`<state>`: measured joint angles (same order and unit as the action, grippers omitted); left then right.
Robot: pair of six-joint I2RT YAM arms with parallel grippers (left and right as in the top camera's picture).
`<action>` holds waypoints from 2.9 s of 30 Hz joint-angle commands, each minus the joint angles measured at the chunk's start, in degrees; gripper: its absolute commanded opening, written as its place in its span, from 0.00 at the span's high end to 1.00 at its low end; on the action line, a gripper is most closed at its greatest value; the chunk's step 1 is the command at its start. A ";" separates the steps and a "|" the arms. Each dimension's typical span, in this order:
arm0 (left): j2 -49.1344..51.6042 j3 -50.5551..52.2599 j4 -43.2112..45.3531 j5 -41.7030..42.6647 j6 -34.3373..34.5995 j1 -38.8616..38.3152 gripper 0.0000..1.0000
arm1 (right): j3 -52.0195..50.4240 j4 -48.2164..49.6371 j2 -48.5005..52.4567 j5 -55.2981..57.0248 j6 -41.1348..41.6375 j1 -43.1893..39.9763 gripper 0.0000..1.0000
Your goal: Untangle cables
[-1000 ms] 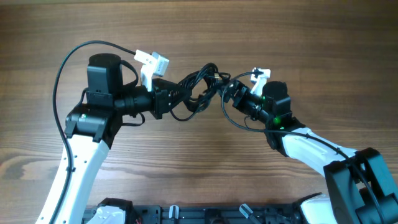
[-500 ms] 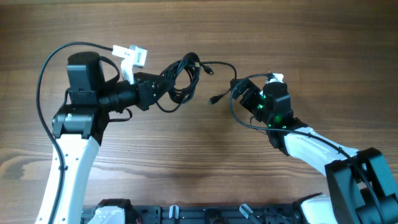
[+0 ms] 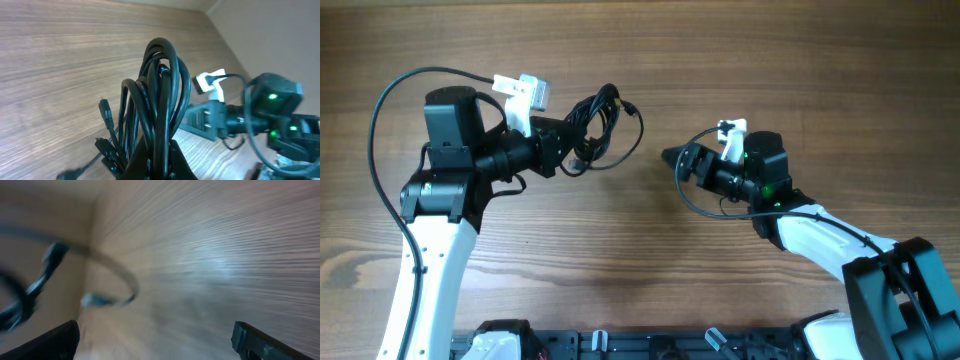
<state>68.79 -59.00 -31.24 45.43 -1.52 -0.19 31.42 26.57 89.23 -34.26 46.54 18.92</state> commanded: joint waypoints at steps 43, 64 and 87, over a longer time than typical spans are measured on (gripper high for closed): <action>-0.04 -1.05 4.07 -35.91 -23.85 -22.29 0.96 | 31.30 -34.45 -0.22 -1.27 11.23 4.90 0.02; 0.00 -1.07 14.25 -33.24 -11.43 -24.24 0.96 | 31.19 -44.87 -0.20 4.28 8.28 4.92 0.03; -0.22 -1.07 26.95 -26.71 29.27 -12.96 0.96 | 31.06 -52.87 -0.20 12.04 6.01 4.92 0.07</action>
<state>69.52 -58.83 -5.96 19.03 21.67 -16.19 62.22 -24.88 89.12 -25.47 54.63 23.62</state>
